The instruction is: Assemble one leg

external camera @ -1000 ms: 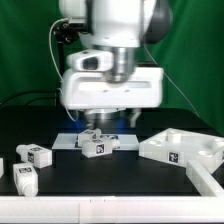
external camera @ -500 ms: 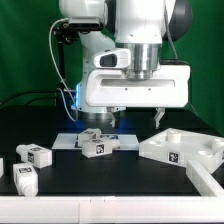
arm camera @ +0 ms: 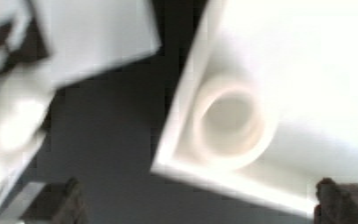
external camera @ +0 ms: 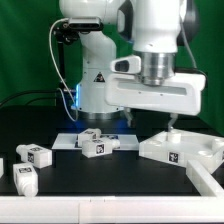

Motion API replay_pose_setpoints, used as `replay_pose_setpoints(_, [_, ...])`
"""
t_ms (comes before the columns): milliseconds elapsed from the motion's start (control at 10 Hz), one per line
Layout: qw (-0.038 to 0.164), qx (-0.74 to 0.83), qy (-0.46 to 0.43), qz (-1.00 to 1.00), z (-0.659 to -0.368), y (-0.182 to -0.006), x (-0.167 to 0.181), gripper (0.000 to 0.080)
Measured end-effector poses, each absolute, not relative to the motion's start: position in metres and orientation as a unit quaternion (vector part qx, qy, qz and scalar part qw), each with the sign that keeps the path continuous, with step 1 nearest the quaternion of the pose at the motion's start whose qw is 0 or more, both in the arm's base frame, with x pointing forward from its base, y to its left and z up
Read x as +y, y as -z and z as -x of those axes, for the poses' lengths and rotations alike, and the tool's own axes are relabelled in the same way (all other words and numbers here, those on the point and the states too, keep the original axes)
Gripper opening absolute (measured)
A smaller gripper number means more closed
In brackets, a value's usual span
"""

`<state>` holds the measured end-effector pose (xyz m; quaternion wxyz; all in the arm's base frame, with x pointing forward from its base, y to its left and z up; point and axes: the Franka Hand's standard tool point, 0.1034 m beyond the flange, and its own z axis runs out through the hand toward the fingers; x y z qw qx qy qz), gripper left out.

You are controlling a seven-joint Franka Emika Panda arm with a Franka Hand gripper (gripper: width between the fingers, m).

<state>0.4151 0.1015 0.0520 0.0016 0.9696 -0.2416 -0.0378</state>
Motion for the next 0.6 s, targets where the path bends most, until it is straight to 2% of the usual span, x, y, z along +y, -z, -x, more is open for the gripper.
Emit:
replay_pose_setpoints(100, [-0.016,-0.261,0.034,-0.965,-0.421,-0.05,0.097,0.0648])
replay_pose_setpoints(400, [-0.016,-0.258,0.035,-0.965,-0.42,-0.05,0.099,0.0648])
replay_pose_setpoints(600, [-0.021,-0.31,0.049,-0.949,-0.407,-0.044,0.095,0.0648])
